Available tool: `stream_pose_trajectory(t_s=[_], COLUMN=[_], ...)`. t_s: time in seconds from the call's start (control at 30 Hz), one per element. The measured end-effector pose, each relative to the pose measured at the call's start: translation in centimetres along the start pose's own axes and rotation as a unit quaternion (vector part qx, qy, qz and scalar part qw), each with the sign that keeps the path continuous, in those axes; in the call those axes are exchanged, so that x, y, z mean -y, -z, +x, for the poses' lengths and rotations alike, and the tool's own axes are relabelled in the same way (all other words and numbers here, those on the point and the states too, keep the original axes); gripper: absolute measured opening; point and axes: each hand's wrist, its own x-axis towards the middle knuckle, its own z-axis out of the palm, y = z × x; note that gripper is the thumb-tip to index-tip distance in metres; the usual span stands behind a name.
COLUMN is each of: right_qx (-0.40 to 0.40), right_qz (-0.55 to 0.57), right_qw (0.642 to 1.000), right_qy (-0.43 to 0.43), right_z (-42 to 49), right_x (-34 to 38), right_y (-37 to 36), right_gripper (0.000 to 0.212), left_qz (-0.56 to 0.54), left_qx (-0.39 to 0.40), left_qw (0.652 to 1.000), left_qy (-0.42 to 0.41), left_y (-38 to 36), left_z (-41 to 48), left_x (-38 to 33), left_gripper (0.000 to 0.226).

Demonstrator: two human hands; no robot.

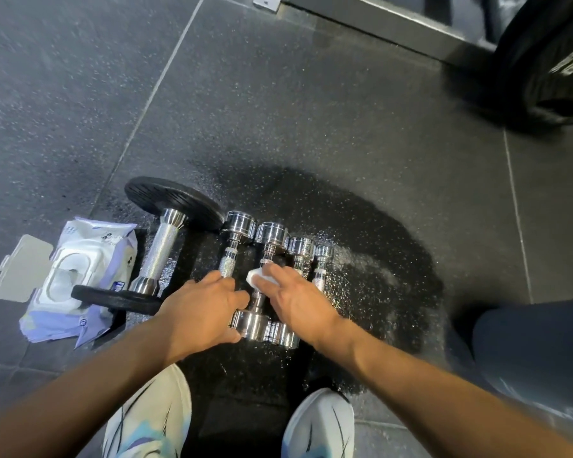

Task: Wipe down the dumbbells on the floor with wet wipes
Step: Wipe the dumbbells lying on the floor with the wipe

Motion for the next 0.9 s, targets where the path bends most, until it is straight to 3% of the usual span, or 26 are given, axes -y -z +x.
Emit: stream_pose_trajectory(t_s=[0.33,0.9], right_qx=[-0.003,0.004], right_qz=[-0.046,-0.014], right_qw=[0.999,1.000], right_qy=[-0.025,-0.026], right_z=[2.5,0.8], right_x=[-1.1,0.8], right_y=[0.2,0.5], right_gripper=[0.060,0.056], left_qz=[0.002,0.002], left_qx=[-0.009,-0.016], left_qw=[1.000,1.000], left_qy=[0.003,0.005], left_y=[0.0,-0.2], left_z=[-0.2,-0.2], left_x=[-0.2,-0.1], left_gripper=[0.050,0.053])
